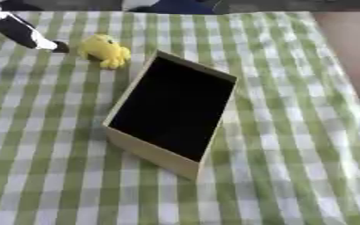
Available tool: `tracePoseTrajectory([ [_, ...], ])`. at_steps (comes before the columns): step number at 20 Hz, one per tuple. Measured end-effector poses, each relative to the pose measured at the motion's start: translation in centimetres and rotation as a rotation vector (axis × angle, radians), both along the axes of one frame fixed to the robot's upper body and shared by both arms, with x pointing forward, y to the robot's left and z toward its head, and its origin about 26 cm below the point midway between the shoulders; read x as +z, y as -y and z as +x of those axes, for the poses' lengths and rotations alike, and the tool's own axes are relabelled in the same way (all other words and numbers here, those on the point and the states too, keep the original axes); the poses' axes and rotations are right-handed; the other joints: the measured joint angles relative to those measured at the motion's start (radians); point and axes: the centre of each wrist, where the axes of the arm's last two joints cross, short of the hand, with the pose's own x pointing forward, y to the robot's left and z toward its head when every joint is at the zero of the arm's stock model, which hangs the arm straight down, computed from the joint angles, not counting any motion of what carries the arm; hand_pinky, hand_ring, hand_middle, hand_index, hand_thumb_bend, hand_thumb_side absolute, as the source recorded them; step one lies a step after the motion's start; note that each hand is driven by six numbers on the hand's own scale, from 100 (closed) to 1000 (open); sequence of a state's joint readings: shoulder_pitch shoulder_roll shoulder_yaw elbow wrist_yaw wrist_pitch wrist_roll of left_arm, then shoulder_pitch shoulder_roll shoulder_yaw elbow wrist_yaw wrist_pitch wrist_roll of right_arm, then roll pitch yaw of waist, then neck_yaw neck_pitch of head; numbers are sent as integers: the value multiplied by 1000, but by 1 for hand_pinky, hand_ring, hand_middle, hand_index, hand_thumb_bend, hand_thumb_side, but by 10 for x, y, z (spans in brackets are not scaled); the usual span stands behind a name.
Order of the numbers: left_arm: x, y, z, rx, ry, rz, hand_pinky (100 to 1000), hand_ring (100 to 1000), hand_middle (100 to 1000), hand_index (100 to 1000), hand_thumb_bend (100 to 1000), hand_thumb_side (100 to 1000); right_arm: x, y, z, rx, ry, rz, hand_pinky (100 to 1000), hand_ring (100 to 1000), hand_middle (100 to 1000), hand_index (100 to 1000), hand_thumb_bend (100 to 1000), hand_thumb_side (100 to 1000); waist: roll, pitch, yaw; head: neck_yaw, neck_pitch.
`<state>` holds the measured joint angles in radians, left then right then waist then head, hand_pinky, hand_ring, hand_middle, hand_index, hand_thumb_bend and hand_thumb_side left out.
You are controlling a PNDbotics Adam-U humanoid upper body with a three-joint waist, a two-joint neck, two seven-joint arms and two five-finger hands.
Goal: Pick up objects on the table and place them in the box.
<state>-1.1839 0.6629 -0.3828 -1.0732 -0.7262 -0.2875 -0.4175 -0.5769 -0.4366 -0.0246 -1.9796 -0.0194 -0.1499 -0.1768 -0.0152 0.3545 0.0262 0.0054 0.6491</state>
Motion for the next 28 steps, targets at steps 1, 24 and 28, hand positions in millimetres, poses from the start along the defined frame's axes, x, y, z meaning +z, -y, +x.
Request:
tracePoseTrajectory([
  [1, 4, 2, 0, 2, -10, 40, 734, 826, 799, 903, 649, 294, 0, 0, 0, 0, 0, 0, 761, 780, 719, 867, 100, 1000, -1, 0, 0, 0, 0],
  [24, 6, 13, 7, 54, -35, 164, 721, 829, 827, 906, 385, 222, 3, -1, 0, 12, 4, 5, 760, 777, 712, 866, 100, 1000, 1, 44, -40, 9, -28],
  [28, 15, 14, 6, 74, 11, 144, 724, 833, 830, 904, 398, 188, 4, -2, 0, 16, 3, 5, 760, 777, 712, 866, 100, 1000, 1, 59, -60, 17, -45],
])
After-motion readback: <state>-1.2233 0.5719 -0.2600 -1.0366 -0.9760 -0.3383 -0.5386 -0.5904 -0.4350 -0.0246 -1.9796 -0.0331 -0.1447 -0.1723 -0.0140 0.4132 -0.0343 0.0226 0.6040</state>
